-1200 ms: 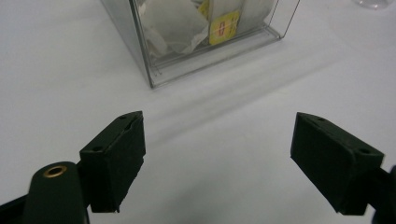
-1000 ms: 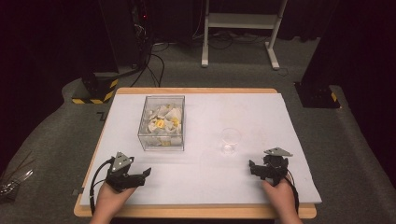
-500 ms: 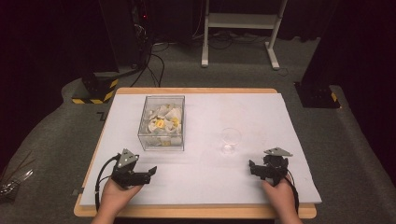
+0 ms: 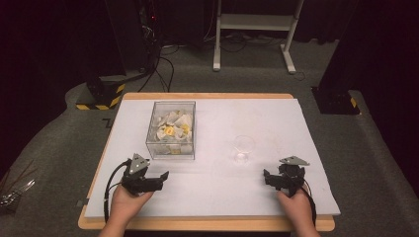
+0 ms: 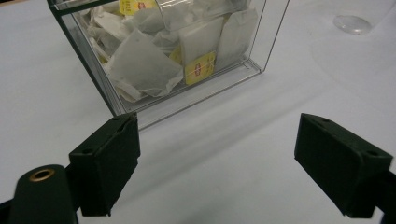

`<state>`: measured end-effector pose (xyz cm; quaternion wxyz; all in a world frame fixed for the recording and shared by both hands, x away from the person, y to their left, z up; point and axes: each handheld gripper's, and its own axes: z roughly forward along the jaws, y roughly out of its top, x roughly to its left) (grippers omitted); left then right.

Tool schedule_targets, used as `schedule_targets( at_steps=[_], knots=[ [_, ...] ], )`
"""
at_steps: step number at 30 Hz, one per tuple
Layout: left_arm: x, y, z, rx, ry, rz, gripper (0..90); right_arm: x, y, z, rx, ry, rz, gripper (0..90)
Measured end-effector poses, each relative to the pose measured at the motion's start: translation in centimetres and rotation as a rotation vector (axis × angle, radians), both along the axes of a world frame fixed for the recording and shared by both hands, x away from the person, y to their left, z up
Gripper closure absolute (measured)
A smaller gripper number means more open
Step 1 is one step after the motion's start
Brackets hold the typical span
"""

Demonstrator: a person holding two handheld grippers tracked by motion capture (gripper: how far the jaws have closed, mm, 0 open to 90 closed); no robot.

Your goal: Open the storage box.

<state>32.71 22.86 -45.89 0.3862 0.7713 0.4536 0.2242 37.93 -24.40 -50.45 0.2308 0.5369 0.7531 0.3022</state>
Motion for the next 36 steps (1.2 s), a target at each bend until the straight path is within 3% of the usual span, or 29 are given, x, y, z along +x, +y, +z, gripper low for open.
schedule_targets(
  at_steps=[7, 10, 15, 19, 23, 27, 36],
  knots=[
    [0.6, -0.5, 0.0, -0.011, 0.019, -0.021, 10.5, 0.0, 0.0, 0.0, 0.0, 0.0, 0.0, 9.3],
    [0.7, -0.6, 0.0, -0.009, 0.018, -0.023, 10.3, 0.0, 0.0, 0.0, -0.002, -0.001, 0.0, 9.4],
    [1.2, -0.9, 0.1, -0.05, 0.007, -0.02, 10.4, 0.0, 0.0, 0.0, 0.001, 0.003, 0.004, 9.7],
    [1.6, -1.0, 0.2, -0.047, 0.0, -0.021, 10.8, -0.1, 0.0, 0.1, -0.008, -0.003, 0.01, 11.1],
    [2.2, -0.9, 0.1, -0.071, -0.003, -0.01, 11.2, -0.4, 0.0, 0.1, -0.009, -0.006, 0.055, 12.8],
    [2.4, -1.0, 0.2, -0.065, -0.006, -0.013, 11.6, -0.7, 0.3, 0.2, -0.026, -0.028, 0.103, 12.7],
    [3.1, -1.2, 1.2, -0.067, -0.034, -0.016, 14.4, -0.9, 0.2, 0.2, -0.005, -0.014, 0.138, 12.7]
  ],
)
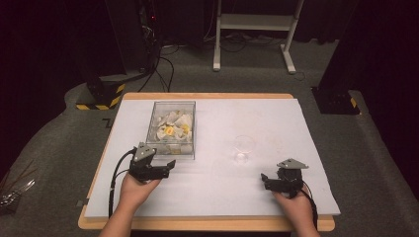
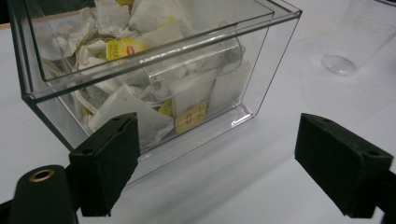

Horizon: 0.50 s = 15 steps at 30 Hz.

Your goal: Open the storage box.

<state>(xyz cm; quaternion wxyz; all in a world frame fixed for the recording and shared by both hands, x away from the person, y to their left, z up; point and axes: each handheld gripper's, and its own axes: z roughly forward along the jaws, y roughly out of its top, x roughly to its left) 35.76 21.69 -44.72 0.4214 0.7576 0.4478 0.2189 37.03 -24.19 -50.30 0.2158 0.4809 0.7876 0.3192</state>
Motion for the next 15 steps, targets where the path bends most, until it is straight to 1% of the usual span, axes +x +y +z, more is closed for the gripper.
schedule_targets(
  at_steps=[3, 4, 8, 10, 11, 14, 15],
  knots=[
    [0.2, 0.0, 0.0, 0.001, -0.002, 0.001, 14.4, 0.1, -0.1, 0.0, 0.002, 0.011, 0.001, 12.5],
    [0.4, -0.1, 0.1, 0.001, -0.004, 0.003, 14.4, 0.1, -0.1, 0.0, 0.011, 0.019, -0.002, 12.4],
    [0.6, -0.3, 0.2, 0.005, -0.017, -0.002, 14.7, 0.1, -0.1, -0.1, 0.012, 0.02, -0.002, 12.2],
    [0.6, -0.4, 0.3, 0.0, -0.013, -0.002, 14.7, 0.2, -0.1, -0.1, 0.012, 0.02, -0.002, 12.2],
    [0.9, -0.5, 0.3, 0.008, -0.018, -0.003, 14.7, 0.2, -0.1, -0.1, 0.011, 0.019, -0.001, 12.2],
    [1.0, -0.6, 0.3, -0.001, -0.018, -0.003, 14.7, 0.2, -0.1, -0.1, 0.012, 0.02, -0.002, 12.2],
    [1.2, -0.6, 0.2, -0.019, -0.017, -0.009, 14.9, 0.2, -0.1, -0.1, 0.011, 0.018, -0.001, 12.2]
  ],
)
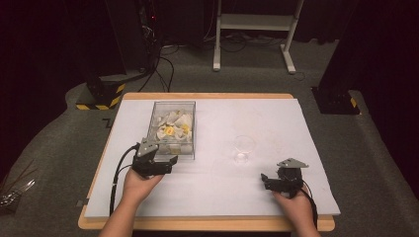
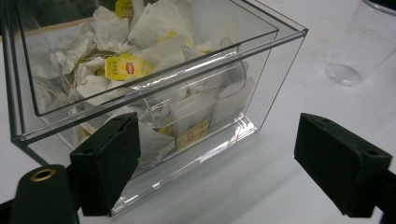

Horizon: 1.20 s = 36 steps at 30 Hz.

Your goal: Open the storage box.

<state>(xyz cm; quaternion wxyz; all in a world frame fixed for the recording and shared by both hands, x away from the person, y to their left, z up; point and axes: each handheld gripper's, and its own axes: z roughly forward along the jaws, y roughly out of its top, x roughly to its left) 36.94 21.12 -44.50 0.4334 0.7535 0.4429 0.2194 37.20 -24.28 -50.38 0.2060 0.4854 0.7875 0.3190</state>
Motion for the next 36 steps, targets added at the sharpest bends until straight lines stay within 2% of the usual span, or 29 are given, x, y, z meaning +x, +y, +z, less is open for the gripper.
schedule_targets(
  at_steps=[3, 11, 12, 15, 19, 23, 25, 26, 36],
  knots=[
    [0.2, -0.1, -0.1, -0.003, -0.007, 0.0, 15.9, 0.0, 0.0, 0.0, 0.0, 0.0, 0.0, 12.1],
    [0.6, -0.3, -0.4, 0.023, -0.018, 0.045, 23.8, 0.0, 0.0, 0.0, -0.002, -0.002, 0.002, 12.2],
    [0.6, -0.5, -0.5, 0.037, -0.029, 0.066, 25.5, 0.0, 0.0, 0.0, -0.002, -0.002, 0.002, 12.2],
    [0.6, -0.7, -0.6, 0.065, -0.04, 0.087, 30.0, 0.0, 0.0, 0.0, -0.002, -0.002, 0.001, 12.2],
    [0.5, -0.9, -0.8, 0.082, -0.056, 0.1, 34.4, 0.0, 0.0, 0.0, -0.002, -0.002, 0.002, 12.1],
    [0.4, -1.1, -0.9, 0.084, -0.069, 0.114, 39.0, 0.0, 0.0, 0.0, -0.002, -0.002, 0.002, 12.2],
    [0.4, -1.0, -0.9, 0.077, -0.073, 0.121, 43.3, 0.0, 0.0, 0.0, -0.001, 0.0, 0.001, 12.2],
    [0.3, -1.0, -1.0, 0.063, -0.081, 0.132, 49.0, 0.0, 0.0, 0.0, -0.002, -0.002, 0.001, 12.1],
    [0.1, -0.7, -1.2, 0.045, -0.087, 0.142, 53.5, 0.0, 0.0, 0.0, -0.003, -0.002, 0.001, 12.1]
  ],
)
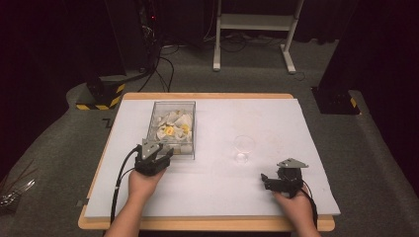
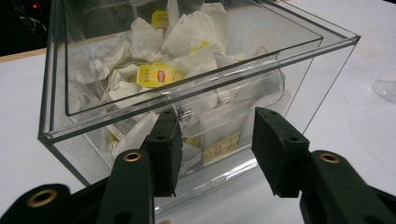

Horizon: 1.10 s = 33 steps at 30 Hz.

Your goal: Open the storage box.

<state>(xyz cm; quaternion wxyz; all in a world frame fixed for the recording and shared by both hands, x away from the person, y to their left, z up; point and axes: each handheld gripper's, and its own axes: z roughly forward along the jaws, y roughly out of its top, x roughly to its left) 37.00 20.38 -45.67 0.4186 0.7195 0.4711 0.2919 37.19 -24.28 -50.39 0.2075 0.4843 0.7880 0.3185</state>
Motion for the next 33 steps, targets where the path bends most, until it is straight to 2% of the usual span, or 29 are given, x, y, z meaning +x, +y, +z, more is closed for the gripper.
schedule_targets(
  at_steps=[3, 7, 19, 33],
  knots=[
    [-0.1, 0.0, 0.0, -0.001, -0.002, -0.002, 53.6, 0.0, 0.0, 0.0, 0.0, 0.0, 0.0, 12.1],
    [-0.2, 0.3, 0.0, -0.025, -0.001, -0.01, 53.6, 0.0, 0.0, 0.0, 0.0, 0.0, 0.0, 12.2],
    [-1.1, 0.2, 0.1, -0.005, -0.004, -0.014, 54.2, 0.0, 0.0, 0.0, 0.0, 0.0, 0.0, 12.1],
    [-1.8, 0.4, 0.0, -0.025, -0.005, -0.02, 55.0, 0.0, 0.0, 0.0, -0.001, 0.0, 0.0, 12.2]
  ],
)
